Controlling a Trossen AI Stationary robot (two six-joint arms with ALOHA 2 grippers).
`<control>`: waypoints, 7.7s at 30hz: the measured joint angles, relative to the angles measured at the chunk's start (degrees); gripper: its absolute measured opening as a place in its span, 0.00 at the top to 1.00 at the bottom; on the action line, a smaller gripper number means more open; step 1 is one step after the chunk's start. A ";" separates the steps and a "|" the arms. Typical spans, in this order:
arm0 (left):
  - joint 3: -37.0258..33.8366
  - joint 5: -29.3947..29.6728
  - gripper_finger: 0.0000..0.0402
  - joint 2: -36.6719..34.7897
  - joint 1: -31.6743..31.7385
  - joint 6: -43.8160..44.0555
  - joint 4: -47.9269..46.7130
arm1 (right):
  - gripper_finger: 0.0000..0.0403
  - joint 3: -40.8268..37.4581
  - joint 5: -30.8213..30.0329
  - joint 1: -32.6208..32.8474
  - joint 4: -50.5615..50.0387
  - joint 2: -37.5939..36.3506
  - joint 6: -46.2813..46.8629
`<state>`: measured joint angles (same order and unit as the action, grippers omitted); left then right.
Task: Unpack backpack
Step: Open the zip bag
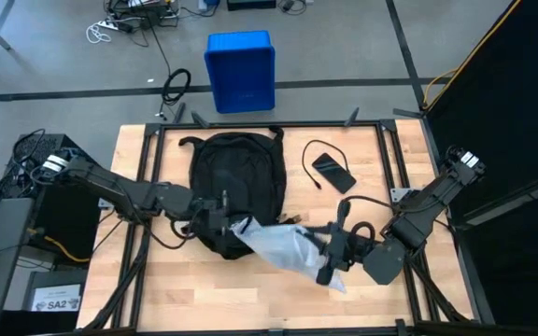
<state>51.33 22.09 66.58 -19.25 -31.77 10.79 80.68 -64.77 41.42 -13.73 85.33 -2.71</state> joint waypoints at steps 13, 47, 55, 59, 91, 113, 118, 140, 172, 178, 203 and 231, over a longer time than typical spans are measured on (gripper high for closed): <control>6.02 26.74 1.00 -5.73 0.03 -13.26 -2.23 | 1.00 0.00 5.23 -11.38 1.93 -0.34 -7.90; -6.78 1.90 1.00 12.24 -13.76 13.90 -1.70 | 1.00 -30.77 39.34 -16.01 -22.04 -0.17 47.99; -6.82 -0.10 1.00 12.24 -13.74 14.20 -4.14 | 1.00 -24.67 33.36 -12.90 -24.52 -0.12 45.57; -6.82 -0.07 1.00 12.24 -13.74 14.24 -4.18 | 1.00 -21.62 33.37 -11.83 -21.52 -0.12 42.25; -6.88 2.88 1.00 12.29 -12.93 13.76 4.82 | 0.41 -24.39 41.99 -16.92 42.33 17.52 13.56; -6.88 3.35 1.00 12.31 -10.47 13.98 8.60 | 0.51 -20.79 45.54 -19.49 52.74 23.15 3.94; -6.88 3.31 1.00 12.33 -10.35 14.01 9.75 | 0.53 -20.79 45.53 -19.33 52.68 23.15 3.97; -6.91 3.38 1.00 18.30 -7.96 10.16 17.92 | 0.61 -21.40 45.71 -20.85 61.85 29.05 8.60; -6.86 3.12 0.93 18.19 -9.19 9.39 19.56 | 0.99 -19.74 49.60 -20.31 70.43 31.41 -1.92; -6.86 9.07 0.74 17.27 -12.02 2.69 18.75 | 1.00 -19.74 49.94 -19.64 70.50 31.38 -2.00; -23.25 8.65 0.53 -4.50 -16.72 8.40 7.41 | 1.00 -19.80 49.86 -19.05 72.56 31.35 -3.66; -25.33 -4.36 0.55 3.81 -6.48 6.64 13.81 | 1.00 -19.82 49.90 -19.02 75.09 31.35 -4.95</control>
<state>26.00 17.74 70.40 -25.73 -25.13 24.60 60.86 -14.87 22.39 61.36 116.68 -7.66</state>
